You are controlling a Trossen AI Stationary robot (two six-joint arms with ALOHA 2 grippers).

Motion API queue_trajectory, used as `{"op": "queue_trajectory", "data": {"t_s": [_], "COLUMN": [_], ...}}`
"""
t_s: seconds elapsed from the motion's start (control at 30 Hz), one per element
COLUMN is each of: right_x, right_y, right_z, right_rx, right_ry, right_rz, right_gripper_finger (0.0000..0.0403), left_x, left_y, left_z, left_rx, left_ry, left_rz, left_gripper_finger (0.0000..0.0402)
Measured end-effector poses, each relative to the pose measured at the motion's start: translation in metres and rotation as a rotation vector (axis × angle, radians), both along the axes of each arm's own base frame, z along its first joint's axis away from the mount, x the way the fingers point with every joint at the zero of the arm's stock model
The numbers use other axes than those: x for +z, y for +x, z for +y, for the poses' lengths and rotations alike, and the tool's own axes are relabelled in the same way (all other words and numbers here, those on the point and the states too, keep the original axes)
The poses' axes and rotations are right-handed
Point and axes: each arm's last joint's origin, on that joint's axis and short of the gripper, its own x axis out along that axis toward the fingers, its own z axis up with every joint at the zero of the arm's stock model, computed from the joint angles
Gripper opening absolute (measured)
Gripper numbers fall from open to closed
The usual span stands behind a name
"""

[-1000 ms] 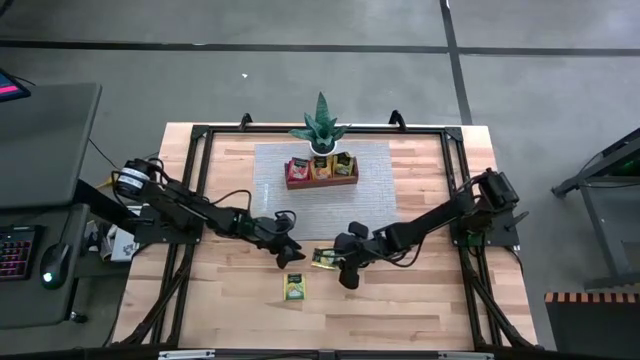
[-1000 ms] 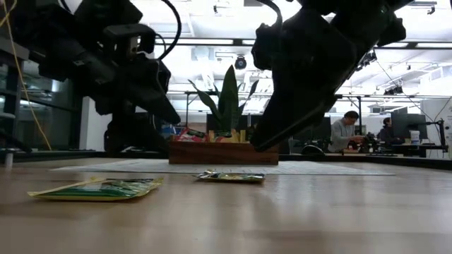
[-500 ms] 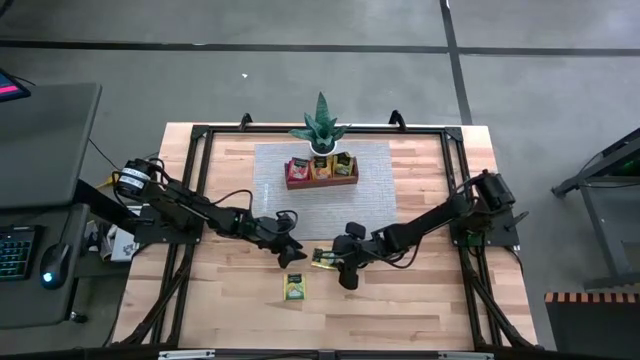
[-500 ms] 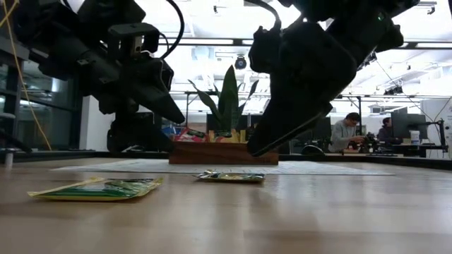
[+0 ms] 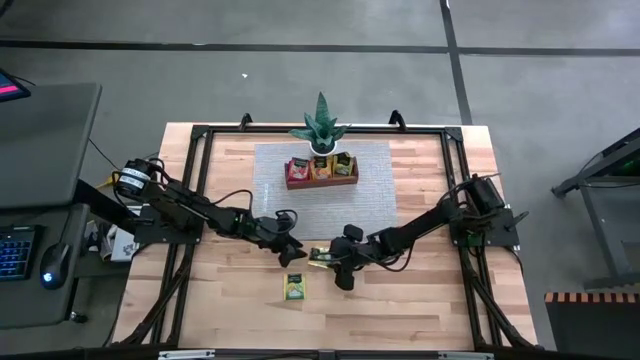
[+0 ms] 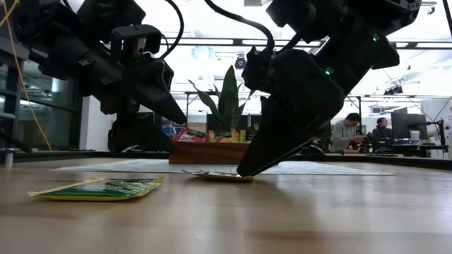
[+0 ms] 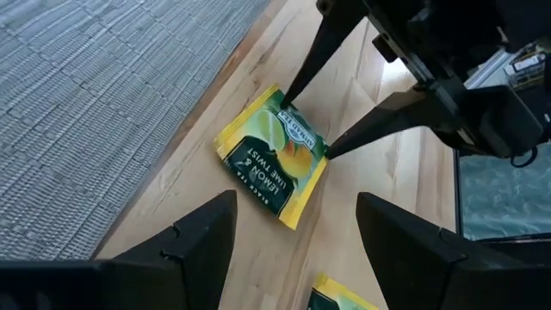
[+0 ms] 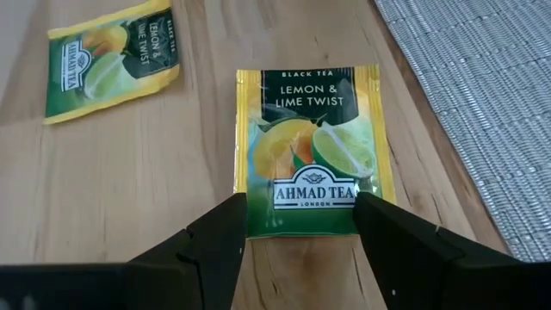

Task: Pick & Place Tea
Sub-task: Put the yellow tea bag into the right section of the wooden organizer

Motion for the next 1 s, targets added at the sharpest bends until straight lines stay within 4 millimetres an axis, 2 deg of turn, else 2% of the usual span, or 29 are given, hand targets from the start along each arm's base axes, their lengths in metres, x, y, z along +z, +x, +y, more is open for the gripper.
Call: {"op": "queue_trajectory", "data": {"t_s": [0.2, 0.47, 0.57, 0.7, 0.8, 1.0], "right_x": [-0.010, -0.011, -0.011, -0.010, -0.010, -0.010], "right_y": [0.002, 0.005, 0.005, 0.005, 0.006, 0.006], "right_z": [0.001, 0.002, 0.002, 0.002, 0.002, 0.002], "right_rx": [-0.019, -0.029, -0.031, -0.033, -0.034, -0.036], "right_ry": [0.017, 0.018, 0.016, 0.017, 0.019, 0.022], "right_rz": [-0.005, -0.042, -0.041, -0.053, -0.058, -0.065], "right_gripper_finger": [0.0216, 0.0216, 0.0216, 0.0216, 0.0216, 0.0216], "left_x": [0.000, -0.007, -0.018, -0.021, -0.027, -0.027], "left_y": [0.000, 0.000, -0.002, 0.001, 0.009, 0.029], "left_z": [0.000, 0.001, 0.002, 0.001, -0.002, -0.008], "left_rx": [0.043, 0.177, 0.243, 0.261, 0.263, 0.234], "left_ry": [-0.055, -0.222, -0.256, -0.353, -0.368, -0.426], "left_rz": [0.010, 0.078, 0.147, 0.172, 0.202, 0.224], "left_gripper_finger": [0.0237, 0.0237, 0.0237, 0.0237, 0.0236, 0.0236]}}
